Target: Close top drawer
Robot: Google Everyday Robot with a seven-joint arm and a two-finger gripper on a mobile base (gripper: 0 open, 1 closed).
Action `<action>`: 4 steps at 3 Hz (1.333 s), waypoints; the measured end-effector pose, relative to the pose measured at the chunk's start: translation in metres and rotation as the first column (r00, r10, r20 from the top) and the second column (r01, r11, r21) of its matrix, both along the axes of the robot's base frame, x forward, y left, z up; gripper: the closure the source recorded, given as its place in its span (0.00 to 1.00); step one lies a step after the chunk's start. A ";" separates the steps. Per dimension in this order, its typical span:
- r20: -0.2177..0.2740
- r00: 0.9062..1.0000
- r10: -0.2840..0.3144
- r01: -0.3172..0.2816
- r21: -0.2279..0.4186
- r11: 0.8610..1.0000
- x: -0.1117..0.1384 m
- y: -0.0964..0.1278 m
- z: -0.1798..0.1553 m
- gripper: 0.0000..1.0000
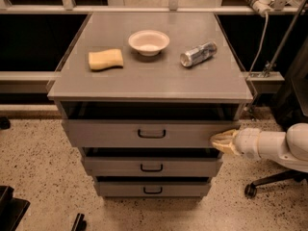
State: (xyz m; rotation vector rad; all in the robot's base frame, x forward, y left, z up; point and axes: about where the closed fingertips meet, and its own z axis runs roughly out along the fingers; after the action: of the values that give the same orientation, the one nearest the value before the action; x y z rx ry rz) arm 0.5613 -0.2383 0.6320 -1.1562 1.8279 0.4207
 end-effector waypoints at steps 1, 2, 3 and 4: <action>-0.014 1.000 0.005 -0.006 -0.029 1.000 -0.002 -0.005 0.000 1.00; -0.084 0.994 -0.066 0.055 -0.127 0.990 -0.038 -0.048 0.009 1.00; -0.164 0.982 -0.096 0.042 -0.303 0.952 -0.087 -0.077 0.040 0.81; -0.127 0.986 -0.103 0.049 -0.367 0.929 -0.093 -0.086 0.067 0.58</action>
Offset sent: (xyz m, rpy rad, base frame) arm -0.1026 -0.1293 0.0662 -0.3044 0.1897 -0.2039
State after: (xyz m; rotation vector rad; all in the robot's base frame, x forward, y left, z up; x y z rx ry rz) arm 0.4686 -0.3247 0.6987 -1.3232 2.1325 0.1228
